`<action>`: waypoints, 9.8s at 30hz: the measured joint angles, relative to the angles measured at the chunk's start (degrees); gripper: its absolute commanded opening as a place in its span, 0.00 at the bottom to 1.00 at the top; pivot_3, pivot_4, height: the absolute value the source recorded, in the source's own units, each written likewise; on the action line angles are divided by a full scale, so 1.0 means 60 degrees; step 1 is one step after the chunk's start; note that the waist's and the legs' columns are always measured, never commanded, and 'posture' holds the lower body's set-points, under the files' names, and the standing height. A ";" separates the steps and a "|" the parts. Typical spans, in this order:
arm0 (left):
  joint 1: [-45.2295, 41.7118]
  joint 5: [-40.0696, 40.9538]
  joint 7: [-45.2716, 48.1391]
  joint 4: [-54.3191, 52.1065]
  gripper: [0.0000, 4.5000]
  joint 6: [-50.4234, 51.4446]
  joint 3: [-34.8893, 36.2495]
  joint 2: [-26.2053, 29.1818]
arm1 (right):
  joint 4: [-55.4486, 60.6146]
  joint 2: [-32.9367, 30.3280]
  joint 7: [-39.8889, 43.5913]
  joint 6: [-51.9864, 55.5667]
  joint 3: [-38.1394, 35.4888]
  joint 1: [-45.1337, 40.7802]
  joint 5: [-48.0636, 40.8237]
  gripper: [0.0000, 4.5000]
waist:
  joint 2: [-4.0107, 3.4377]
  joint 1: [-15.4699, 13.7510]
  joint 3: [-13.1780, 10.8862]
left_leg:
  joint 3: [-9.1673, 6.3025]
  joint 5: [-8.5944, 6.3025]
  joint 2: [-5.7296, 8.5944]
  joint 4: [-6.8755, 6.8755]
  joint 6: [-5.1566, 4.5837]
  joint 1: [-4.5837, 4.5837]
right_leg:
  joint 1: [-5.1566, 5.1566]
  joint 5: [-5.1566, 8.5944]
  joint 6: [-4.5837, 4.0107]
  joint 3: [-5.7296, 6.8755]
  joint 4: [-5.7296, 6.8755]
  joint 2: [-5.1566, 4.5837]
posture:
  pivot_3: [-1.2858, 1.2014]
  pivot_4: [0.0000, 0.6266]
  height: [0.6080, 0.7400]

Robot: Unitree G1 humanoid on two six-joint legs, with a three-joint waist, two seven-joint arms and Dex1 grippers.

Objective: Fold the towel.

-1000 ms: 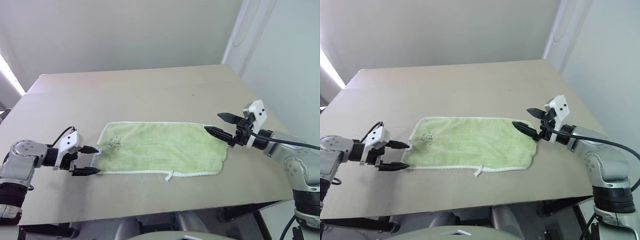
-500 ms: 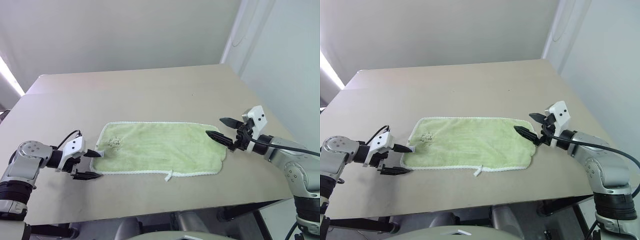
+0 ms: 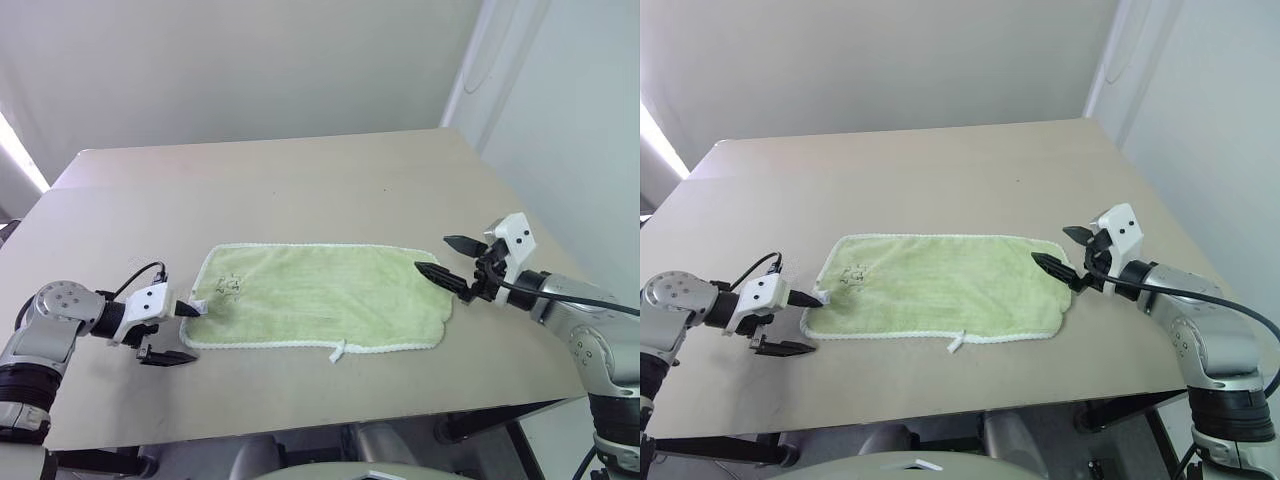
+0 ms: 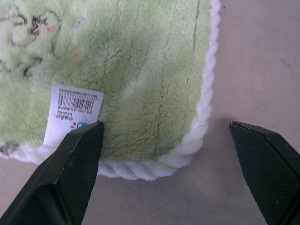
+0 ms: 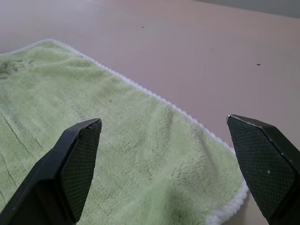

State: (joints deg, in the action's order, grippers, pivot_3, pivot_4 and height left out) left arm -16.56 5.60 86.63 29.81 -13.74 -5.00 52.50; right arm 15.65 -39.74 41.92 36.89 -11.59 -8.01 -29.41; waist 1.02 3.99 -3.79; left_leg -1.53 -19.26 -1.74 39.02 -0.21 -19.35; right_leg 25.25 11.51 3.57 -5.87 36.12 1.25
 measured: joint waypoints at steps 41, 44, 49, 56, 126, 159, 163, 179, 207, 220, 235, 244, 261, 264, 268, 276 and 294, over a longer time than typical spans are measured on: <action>-0.3346 -0.2269 -0.2636 0.4995 0.01 -0.1849 -0.0804 -0.0651 | 0.2376 -0.1065 0.1100 0.0580 0.1147 0.2214 -0.0374 1.00 | -0.0040 -0.0042 0.0033 | -0.0003 0.0000 0.0003 0.0016 0.0001 0.0032 | -0.0058 -0.0001 0.0001 0.0004 -0.0004 0.0002 | 0.52 0.00 0.79; -0.3395 -0.2232 -0.2583 0.5051 0.01 -0.1767 -0.0745 -0.0728 | 0.2441 -0.1083 0.1038 0.0301 0.1684 0.2255 0.0167 1.00 | -0.0038 -0.0042 0.0034 | -0.0003 0.0000 0.0004 0.0020 0.0002 0.0038 | -0.0073 -0.0001 0.0002 0.0003 -0.0014 -0.0004 | 0.52 0.00 0.79; -0.3394 -0.1855 -0.1982 0.4982 0.01 -0.1535 -0.0512 -0.0906 | 0.1919 -0.1130 0.0895 -0.0059 0.2221 0.2252 0.1089 1.00 | -0.0025 -0.0051 0.0034 | -0.0003 0.0000 0.0005 0.0018 0.0001 0.0037 | -0.0050 -0.0001 0.0001 0.0004 -0.0014 -0.0003 | 0.52 0.00 0.79; -0.3360 -0.1729 -0.1724 0.4630 0.01 -0.1342 -0.0445 -0.0911 | 0.0904 -0.1167 0.0705 -0.0644 0.2273 0.2237 0.2097 1.00 | -0.0023 -0.0053 0.0033 | -0.0003 -0.0001 0.0007 0.0012 0.0000 -0.0001 | -0.0006 -0.0001 0.0001 0.0004 -0.0006 0.0000 | 0.52 0.00 0.79; -0.9237 -0.0655 -0.7427 0.7576 0.00 0.1076 0.1788 -0.2879 | -0.9100 0.0847 -0.3138 -0.4408 0.0302 -0.8024 0.3029 0.02 | -0.0011 0.0011 0.0020 | -0.0018 0.0001 0.0017 -0.0023 -0.0004 -0.0019 | 0.0019 -0.0050 0.0003 -0.0015 0.0000 0.0012 | 0.52 0.00 0.79; -0.0011 0.2294 0.0950 -0.0128 0.00 0.2204 -0.0747 0.2866 | 0.2540 -0.2412 0.3293 0.0061 -0.2859 0.5190 -0.0626 0.02 | 0.0011 0.0017 0.0004 | 0.0013 -0.0006 -0.0007 0.0005 -0.0009 0.0049 | 0.0002 0.0034 -0.0019 -0.0020 0.0077 0.0015 | 0.52 0.00 0.79; 0.0560 0.2522 0.0952 -0.0171 0.00 0.2108 -0.0587 0.3091 | 0.3287 -0.2583 0.3987 0.0150 -0.3619 0.6011 -0.0932 0.02 | 0.0039 0.0004 -0.0004 | 0.0013 -0.0009 -0.0016 0.0008 -0.0004 0.0070 | -0.0007 0.0034 -0.0018 -0.0005 0.0035 0.0010 | 0.52 0.00 0.79; -0.3075 0.1605 0.0486 0.1922 0.00 0.4087 -0.0446 0.0349 | -0.0582 -0.1780 0.2436 -0.0217 0.0032 0.0665 0.0361 0.02 | 0.0021 -0.0249 0.0006 | 0.0142 0.0006 -0.0185 -0.0002 0.0013 -0.0001 | -0.0114 0.0226 -0.0092 0.0784 0.0142 -0.0462 | 0.52 0.00 0.79; -0.5482 0.0257 -0.1364 0.5968 0.00 0.4087 0.0313 -0.1218 | -0.2668 -0.0485 0.0924 -0.0514 0.1590 -0.1009 0.1827 0.02 | 0.0029 -0.0247 0.0005 | 0.0158 -0.0010 -0.0179 0.0016 -0.0019 -0.0001 | -0.0098 0.0224 -0.0093 0.0744 0.0163 -0.0446 | 0.52 0.00 0.79; -0.5540 -0.0277 -0.1509 0.6340 0.90 0.4067 0.0395 -0.1300 | -0.3682 -0.0069 0.0104 -0.0370 0.1838 -0.1618 0.2500 0.64 | 0.0028 -0.0227 0.0004 | 0.0157 -0.0009 -0.0180 0.0015 -0.0018 -0.0001 | -0.0098 0.0217 -0.0102 0.0741 0.0168 -0.0441 | 0.52 0.00 0.79; -0.4598 0.0832 -0.0437 0.2189 1.00 0.4193 0.1089 -0.1261 | -0.1682 0.1019 -0.1086 0.8328 -0.3849 -0.2297 -0.3511 0.99 | 0.0024 -0.0271 0.0005 | 0.0154 -0.0008 -0.0182 0.0011 -0.0016 -0.0009 | -0.0099 0.0195 -0.0134 0.0743 0.0167 -0.0449 | 0.52 0.00 0.79; -0.2613 0.1948 0.0705 -0.1947 1.00 0.5619 0.0550 -0.1366 | -0.1522 0.0972 -0.2988 0.9210 -0.4138 -0.0053 -0.6972 0.99 | -0.0005 -0.0229 0.0004 | 0.0153 -0.0008 -0.0183 0.0006 -0.0017 0.0006 | -0.0106 0.0216 -0.0105 0.0731 0.0169 -0.0438 | 0.52 0.00 0.79; -0.2072 0.2430 0.0478 -0.3220 1.00 0.5742 -0.0179 -0.1617 | -0.2154 0.2613 -0.8341 0.6782 -0.3362 0.0825 -1.0004 0.99 | -0.0008 0.0035 0.0003 | 0.0134 -0.0008 -0.0183 0.0008 -0.0017 0.0009 | -0.0116 0.0217 -0.0102 0.0541 0.0155 -0.0298 | 0.52 0.00 0.79; -0.2077 0.2384 0.0465 -0.3016 1.00 0.5607 -0.0178 -0.1617 | -0.2258 0.2629 -0.8904 0.6250 -0.3225 0.0736 -1.0294 0.99 | -0.0009 0.0021 0.0002 | 0.0138 -0.0008 -0.0171 0.0010 -0.0017 0.0008 | -0.0118 0.0215 -0.0097 0.0514 0.0149 -0.0297 | 0.52 0.00 0.79; -0.2086 0.2283 0.0452 -0.2711 1.00 0.5391 -0.0178 -0.1618 | -0.2252 0.2630 -0.9425 0.5706 -0.2955 0.0735 -1.0694 0.99 | -0.0007 0.0018 0.0003 | 0.0138 -0.0008 -0.0171 0.0008 -0.0017 0.0004 | -0.0118 0.0215 -0.0096 0.0511 0.0143 -0.0294 | 0.52 0.00 0.79; -0.2259 0.2152 0.0337 -0.2284 1.00 0.5066 -0.0180 -0.1699 | -0.2234 0.2588 -0.9855 0.4883 -0.2360 0.0755 -1.0517 0.40 | -0.0015 0.0014 -0.0002 | 0.0138 -0.0009 -0.0172 -0.0006 -0.0018 -0.0003 | -0.0106 0.0217 -0.0096 0.0508 0.0141 -0.0291 | 0.52 0.00 0.79; -0.2652 0.1836 0.0006 -0.1395 1.00 0.4645 -0.0180 -0.1908 | -0.3517 -0.1354 -0.8251 0.4890 -0.2842 0.0141 -0.9516 0.00 | -0.0031 0.0002 -0.0016 | 0.0155 -0.0010 -0.0168 -0.0017 -0.0021 -0.0014 | -0.0102 0.0223 -0.0084 0.0494 0.0108 -0.0291 | 0.52 0.00 0.79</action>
State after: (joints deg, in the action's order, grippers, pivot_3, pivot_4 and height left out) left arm -32.47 16.62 86.67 21.44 14.13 -6.08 41.05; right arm -5.45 -47.87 -7.59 66.23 -28.65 -7.16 -86.50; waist 0.83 4.00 -3.89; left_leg -0.60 -19.32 -2.75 38.91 -0.33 -19.44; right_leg 24.64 12.85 3.06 -2.90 36.77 -0.49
